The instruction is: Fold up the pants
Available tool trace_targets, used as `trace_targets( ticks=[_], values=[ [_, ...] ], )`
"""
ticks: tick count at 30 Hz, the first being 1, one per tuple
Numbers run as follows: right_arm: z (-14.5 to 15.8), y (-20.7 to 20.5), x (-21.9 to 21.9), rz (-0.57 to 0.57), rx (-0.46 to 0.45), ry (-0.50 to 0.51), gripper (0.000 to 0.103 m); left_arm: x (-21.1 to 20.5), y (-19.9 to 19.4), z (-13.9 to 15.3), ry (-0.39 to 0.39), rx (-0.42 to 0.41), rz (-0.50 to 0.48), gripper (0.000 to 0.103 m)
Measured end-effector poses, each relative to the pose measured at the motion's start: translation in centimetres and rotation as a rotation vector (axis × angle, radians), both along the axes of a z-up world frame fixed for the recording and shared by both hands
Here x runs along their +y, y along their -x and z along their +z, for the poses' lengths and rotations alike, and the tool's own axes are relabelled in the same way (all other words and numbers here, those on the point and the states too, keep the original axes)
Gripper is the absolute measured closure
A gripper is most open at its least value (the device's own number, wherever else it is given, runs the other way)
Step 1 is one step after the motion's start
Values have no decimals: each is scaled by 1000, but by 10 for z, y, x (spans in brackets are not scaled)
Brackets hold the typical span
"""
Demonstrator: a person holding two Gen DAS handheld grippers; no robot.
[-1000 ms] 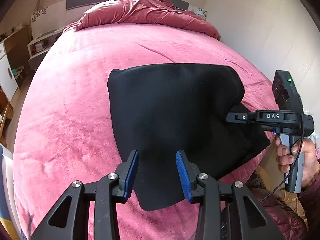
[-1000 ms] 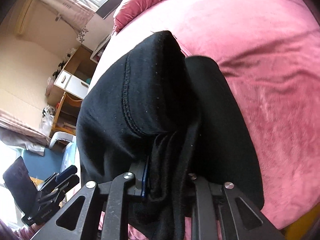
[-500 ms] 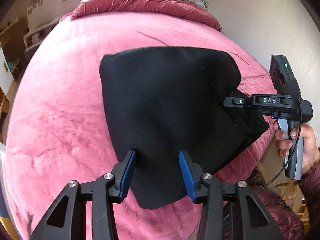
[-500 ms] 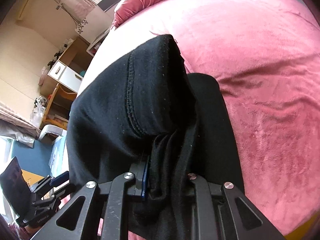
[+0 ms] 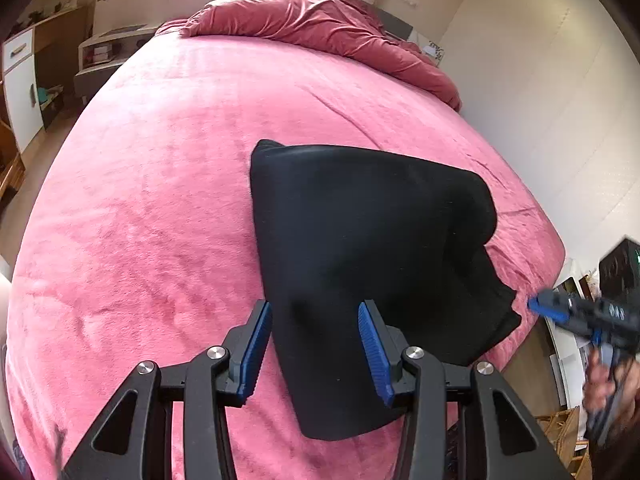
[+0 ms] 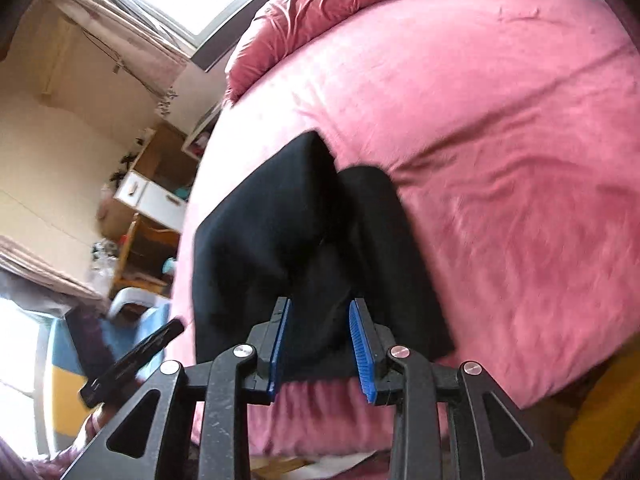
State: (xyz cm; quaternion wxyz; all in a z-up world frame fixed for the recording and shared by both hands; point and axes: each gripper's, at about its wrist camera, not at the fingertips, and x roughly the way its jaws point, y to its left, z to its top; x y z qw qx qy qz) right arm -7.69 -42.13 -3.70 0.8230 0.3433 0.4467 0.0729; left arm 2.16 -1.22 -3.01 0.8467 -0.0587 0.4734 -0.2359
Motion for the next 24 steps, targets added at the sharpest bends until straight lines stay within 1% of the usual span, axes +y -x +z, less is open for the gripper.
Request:
trace_targets(
  ticks=[1, 4, 7, 10, 11, 12, 15, 16, 18, 20, 21, 22, 23, 24],
  values=[
    [-4, 1, 4, 8, 8, -26, 71, 1, -1, 0, 1, 2, 0, 57],
    [-18, -2, 16, 14, 30, -42, 71, -1, 1, 1, -6, -4, -12, 57],
    [-38, -13, 18, -42, 68, -107, 71, -3, 4, 4, -9, -18, -24, 57],
    [-50, -21, 13, -90, 74, -148, 72, -2, 6, 5, -7, -23, -34, 57],
    [-51, -22, 12, -107, 77, -132, 79, -2, 7, 6, -5, -24, -35, 57],
    [-51, -23, 12, -118, 78, -111, 95, -2, 7, 6, -3, -24, -39, 57],
    [-39, -20, 16, -101, 51, -41, 96, -2, 7, 8, 6, -28, -48, 57],
    [-30, -17, 19, -84, 33, -14, 96, -1, 8, 10, 15, -34, -58, 57],
    [-19, -8, 20, -58, 12, -2, 96, -2, 8, 11, 24, -44, -76, 57],
    [-19, -3, 20, -49, 35, 15, 96, -8, 6, 8, 18, -33, -101, 57],
    [-26, 0, 18, -48, 68, 31, 96, -12, 5, 5, 15, -21, -117, 57],
    [-32, -2, 16, -53, 91, 37, 97, -20, 4, 0, -5, 5, -148, 57],
    [-39, -2, 13, -62, 118, 38, 97, -24, 4, -4, -25, 13, -157, 57],
    [-44, -2, 11, -70, 125, 30, 97, -28, 5, -7, -40, 17, -162, 57]
  ],
)
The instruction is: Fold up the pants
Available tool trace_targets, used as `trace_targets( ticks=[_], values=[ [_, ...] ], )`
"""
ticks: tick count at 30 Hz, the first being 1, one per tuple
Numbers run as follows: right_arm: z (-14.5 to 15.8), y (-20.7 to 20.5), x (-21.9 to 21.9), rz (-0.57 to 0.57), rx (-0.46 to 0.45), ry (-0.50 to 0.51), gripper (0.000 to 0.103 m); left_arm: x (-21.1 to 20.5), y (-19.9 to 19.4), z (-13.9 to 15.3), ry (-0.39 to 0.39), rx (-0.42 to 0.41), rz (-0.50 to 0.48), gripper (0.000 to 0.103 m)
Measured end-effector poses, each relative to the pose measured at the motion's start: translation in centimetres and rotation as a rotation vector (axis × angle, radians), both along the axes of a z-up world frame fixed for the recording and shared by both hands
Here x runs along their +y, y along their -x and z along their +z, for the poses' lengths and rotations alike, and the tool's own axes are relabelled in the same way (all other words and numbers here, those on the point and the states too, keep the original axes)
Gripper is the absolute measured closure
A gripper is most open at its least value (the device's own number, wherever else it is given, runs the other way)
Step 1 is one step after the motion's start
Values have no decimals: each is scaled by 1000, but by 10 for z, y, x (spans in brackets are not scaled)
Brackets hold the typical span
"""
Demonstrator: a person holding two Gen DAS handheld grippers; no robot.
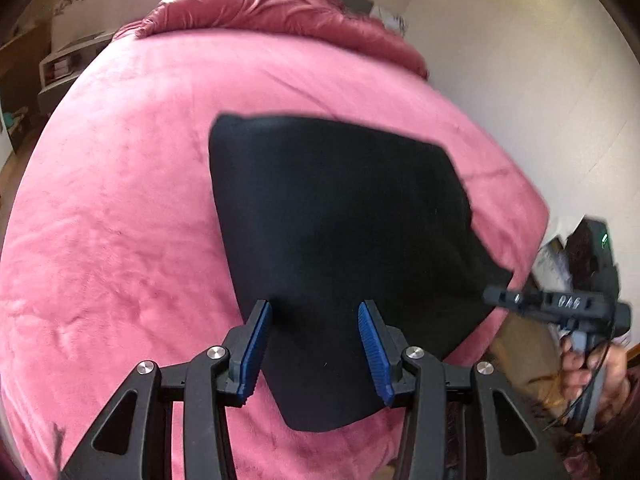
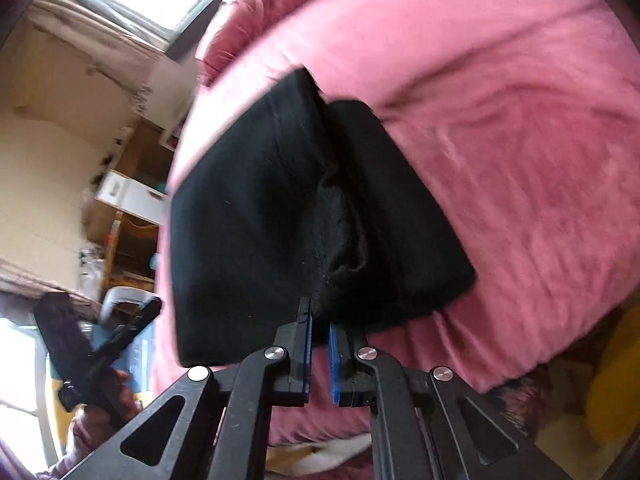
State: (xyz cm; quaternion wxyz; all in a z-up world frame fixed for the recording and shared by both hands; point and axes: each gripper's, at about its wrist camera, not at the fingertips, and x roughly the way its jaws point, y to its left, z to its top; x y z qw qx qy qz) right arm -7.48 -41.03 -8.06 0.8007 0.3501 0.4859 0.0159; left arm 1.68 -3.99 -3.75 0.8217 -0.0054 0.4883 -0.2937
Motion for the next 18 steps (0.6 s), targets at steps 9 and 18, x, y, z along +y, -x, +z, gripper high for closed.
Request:
trace_targets(
  ticks=[9, 18],
  values=[
    [47, -4, -2, 78, -61, 156, 74, 3, -6, 0, 20, -5, 16, 57],
    [42, -85, -15, 80, -105, 155, 54, -3, -7, 4, -8, -41, 8, 57]
  ],
)
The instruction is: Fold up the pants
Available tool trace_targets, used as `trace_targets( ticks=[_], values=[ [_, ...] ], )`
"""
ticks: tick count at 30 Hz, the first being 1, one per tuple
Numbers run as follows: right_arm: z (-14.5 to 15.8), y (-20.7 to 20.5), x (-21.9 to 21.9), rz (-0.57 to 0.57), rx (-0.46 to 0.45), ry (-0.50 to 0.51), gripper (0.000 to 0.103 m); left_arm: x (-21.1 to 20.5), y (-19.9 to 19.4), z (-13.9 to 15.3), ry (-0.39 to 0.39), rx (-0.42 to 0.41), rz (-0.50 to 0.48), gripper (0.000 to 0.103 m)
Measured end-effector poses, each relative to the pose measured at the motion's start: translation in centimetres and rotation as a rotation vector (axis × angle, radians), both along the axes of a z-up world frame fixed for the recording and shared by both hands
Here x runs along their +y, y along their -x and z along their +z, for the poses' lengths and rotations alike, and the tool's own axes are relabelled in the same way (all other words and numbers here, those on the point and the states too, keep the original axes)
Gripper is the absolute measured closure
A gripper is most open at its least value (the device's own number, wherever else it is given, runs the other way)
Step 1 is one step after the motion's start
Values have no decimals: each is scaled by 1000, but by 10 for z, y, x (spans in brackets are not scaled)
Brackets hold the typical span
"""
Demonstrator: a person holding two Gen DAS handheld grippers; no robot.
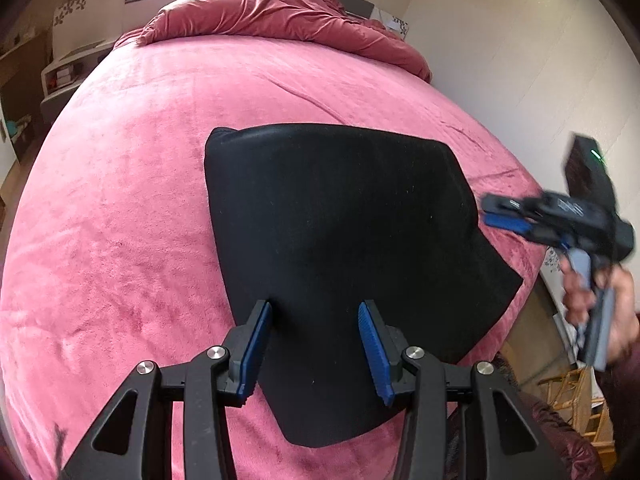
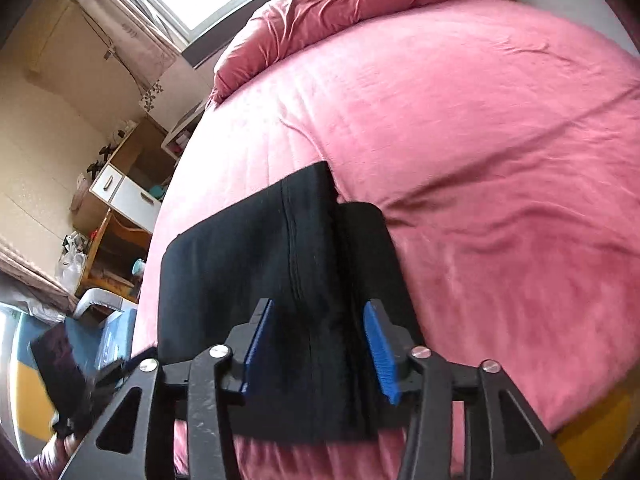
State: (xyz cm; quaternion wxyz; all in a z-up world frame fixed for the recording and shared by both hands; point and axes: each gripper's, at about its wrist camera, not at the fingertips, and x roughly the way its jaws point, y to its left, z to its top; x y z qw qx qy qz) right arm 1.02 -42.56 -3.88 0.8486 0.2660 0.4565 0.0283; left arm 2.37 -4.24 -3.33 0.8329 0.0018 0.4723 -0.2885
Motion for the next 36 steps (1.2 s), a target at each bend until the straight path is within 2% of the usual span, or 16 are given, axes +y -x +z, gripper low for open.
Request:
trace_targets(
  ticks=[4, 5, 6, 7, 8, 10, 12, 14, 16, 19, 22, 24, 27, 29, 32, 36],
  values=[
    [-20, -24, 7, 38, 50, -7, 53, -7, 0, -3, -7, -9, -6, 57],
    [-23, -24, 7, 45, 53, -19, 57, -6, -3, -4, -8, -7, -4, 57],
    [-25, -24, 6, 50, 55, -26, 82, -7, -4, -6, -11, -7, -3, 57],
    [-23, -21, 5, 55, 49, -14, 92, -8, -4, -7, -11, -6, -2, 57],
    [-19, -17, 3, 54, 31, -15, 99, -10, -3, -8, -11, -6, -3, 57],
    [-7, -8, 1, 58, -7, -2, 100, -14, -2, -9, -18, -17, -6, 57],
    [7, -1, -2, 53, -53, 18, 100, -23, -2, -10, -31, -26, -15, 57],
    [11, -2, -6, 38, -62, 45, 100, -32, -4, -14, -47, -3, -15, 54],
    [-1, -10, -8, 32, -18, 49, 100, -40, -9, -20, -65, 27, -10, 48],
    [-22, -20, -2, 44, 41, 74, 99, -45, -12, -31, -95, 39, 6, 46],
    [-25, -19, -3, 20, 44, 56, 97, -46, -11, -32, -87, 34, 7, 45],
    [-22, -18, -3, 18, 52, 67, 92, -45, -11, -29, -76, 36, 7, 45],
    [-1, -9, 5, 11, 40, 191, 84, -34, -10, -19, -37, 32, 25, 44],
    [15, -2, 14, 17, 3, 239, 82, -22, -11, -11, -5, 19, 53, 44],
    [32, 5, 27, 37, -50, 285, 74, -8, -18, 7, 42, -17, 100, 44],
    [40, -7, 56, 83, -83, 306, 61, 2, -33, 16, 31, -52, 153, 44]
  ],
)
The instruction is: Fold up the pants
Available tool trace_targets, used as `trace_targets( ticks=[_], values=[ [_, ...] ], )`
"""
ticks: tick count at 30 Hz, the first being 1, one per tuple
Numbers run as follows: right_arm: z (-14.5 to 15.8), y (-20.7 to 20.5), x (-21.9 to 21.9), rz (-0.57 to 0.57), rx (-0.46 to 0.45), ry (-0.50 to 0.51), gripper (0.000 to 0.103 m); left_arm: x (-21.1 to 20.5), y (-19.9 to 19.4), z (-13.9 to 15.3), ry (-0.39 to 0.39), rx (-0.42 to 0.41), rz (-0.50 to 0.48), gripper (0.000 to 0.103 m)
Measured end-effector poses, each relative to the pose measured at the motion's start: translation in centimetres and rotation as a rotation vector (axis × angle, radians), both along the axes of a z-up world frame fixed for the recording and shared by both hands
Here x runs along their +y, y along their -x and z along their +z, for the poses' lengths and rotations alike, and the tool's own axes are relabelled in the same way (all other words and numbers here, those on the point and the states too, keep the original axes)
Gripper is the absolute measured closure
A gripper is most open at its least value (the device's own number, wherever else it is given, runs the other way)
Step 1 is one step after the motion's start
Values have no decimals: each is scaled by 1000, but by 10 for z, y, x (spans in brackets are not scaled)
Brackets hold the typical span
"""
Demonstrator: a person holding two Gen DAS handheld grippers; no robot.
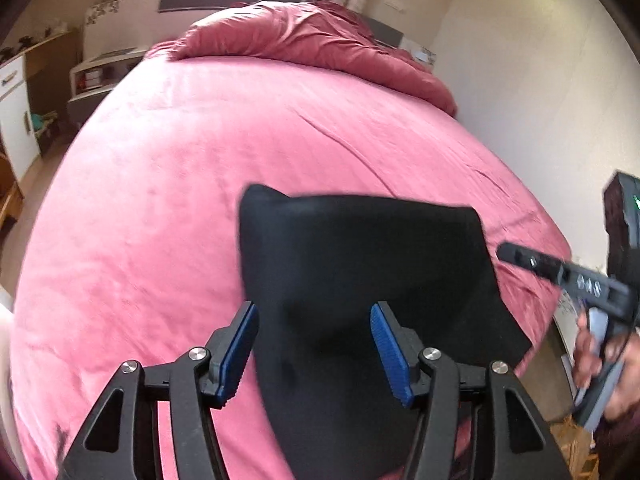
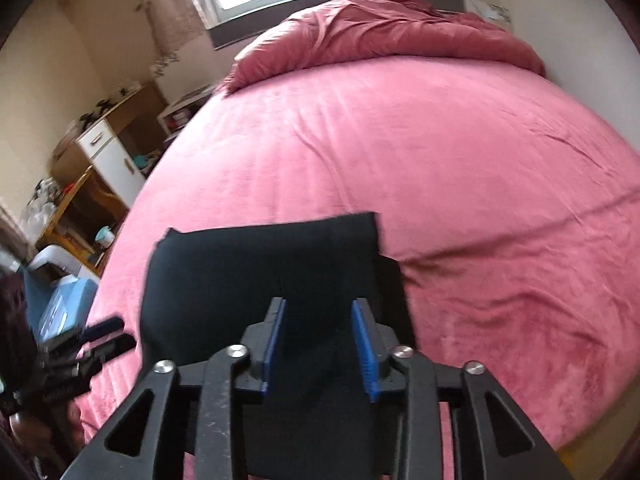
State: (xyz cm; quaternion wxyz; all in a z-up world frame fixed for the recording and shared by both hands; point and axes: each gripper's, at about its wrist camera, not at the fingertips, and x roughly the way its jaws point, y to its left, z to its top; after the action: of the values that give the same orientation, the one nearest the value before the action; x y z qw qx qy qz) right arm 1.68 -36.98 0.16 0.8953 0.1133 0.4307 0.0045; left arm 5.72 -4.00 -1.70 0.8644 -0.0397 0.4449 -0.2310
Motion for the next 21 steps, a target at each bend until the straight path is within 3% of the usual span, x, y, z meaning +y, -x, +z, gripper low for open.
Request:
trace_targets(
  ticks=[4, 8, 13, 17, 21],
  values=[
    [-11, -19, 14, -7, 25, 20, 58, 2, -23, 0, -14, 14, 48, 44],
    [-19, -31, 18, -37, 53, 27, 58, -9, -46, -11, -76, 57, 106, 44],
    [-36, -41, 4, -105, 98, 36, 58, -19, -64, -19, -63, 93, 171, 44],
    [-52, -47, -10, -142, 110, 13, 56, -39, -76, -38, -132, 144, 185, 44],
    [-65, -53, -8, -140, 94, 60, 56, -47, -64, -48, -174, 90, 206, 42]
  ],
)
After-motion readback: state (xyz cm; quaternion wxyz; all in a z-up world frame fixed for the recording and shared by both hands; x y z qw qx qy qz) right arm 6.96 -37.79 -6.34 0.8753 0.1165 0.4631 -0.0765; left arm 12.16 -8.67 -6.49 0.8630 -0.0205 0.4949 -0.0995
